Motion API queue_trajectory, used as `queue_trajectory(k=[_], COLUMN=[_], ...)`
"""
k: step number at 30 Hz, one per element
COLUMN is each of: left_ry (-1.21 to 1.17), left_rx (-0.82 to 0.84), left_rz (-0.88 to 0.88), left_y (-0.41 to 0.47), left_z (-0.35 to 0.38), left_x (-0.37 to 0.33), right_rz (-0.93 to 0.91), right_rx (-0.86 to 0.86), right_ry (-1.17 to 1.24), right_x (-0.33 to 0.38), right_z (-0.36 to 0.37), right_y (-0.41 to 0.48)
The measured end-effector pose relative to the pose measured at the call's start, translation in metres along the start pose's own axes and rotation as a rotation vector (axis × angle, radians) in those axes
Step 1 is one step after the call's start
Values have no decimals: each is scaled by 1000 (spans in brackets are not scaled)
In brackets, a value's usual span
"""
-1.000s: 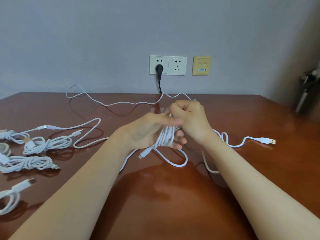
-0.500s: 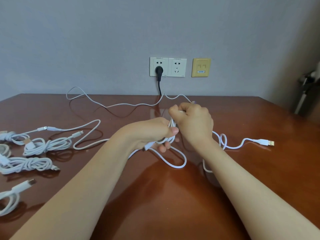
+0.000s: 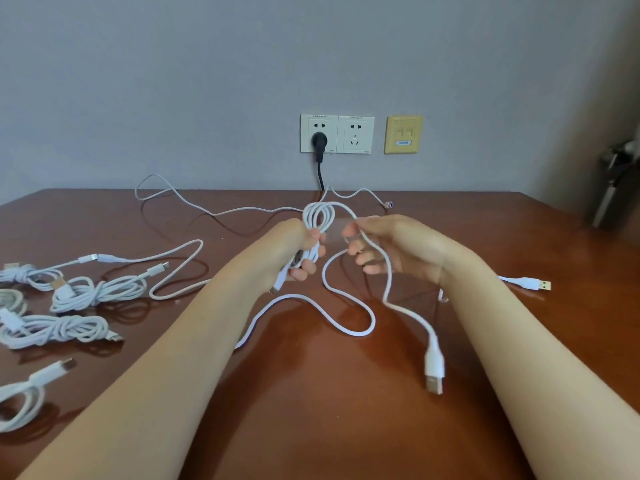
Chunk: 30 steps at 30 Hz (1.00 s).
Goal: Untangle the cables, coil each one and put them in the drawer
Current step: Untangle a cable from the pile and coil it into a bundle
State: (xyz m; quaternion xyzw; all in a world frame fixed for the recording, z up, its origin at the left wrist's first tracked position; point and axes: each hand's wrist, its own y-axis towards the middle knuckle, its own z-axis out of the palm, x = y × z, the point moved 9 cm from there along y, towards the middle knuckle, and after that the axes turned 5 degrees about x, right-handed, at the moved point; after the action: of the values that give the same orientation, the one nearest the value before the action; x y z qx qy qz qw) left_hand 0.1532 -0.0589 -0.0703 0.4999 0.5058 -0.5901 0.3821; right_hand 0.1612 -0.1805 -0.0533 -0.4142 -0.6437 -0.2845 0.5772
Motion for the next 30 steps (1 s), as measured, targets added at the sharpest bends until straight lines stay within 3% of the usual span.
queue_trajectory(k=[3,12,22,25,28,30], left_ry=[-6,233,69,39,-55,-126], left_rx=[6,-81,122,133,105,78], left_rz=[4,17,61,72,60,55], left_y=[-2,-1,-6,-8,-8,-7], left_z=[0,8,25,24,18,12], left_x=[-1,-2,-4,-6,-6,-7], right_rz=[-96,-172,-231,-297,-448,-540], right_rx=[-110,-201,-202,-240,-342,-315], right_ry=[-139,-14,-48,-209,-557,-766], right_x=[7,14,18,26,46,55], right_z=[-7,2,-1,4,12,31], right_y=[0,0,-2,-4,-18,-26])
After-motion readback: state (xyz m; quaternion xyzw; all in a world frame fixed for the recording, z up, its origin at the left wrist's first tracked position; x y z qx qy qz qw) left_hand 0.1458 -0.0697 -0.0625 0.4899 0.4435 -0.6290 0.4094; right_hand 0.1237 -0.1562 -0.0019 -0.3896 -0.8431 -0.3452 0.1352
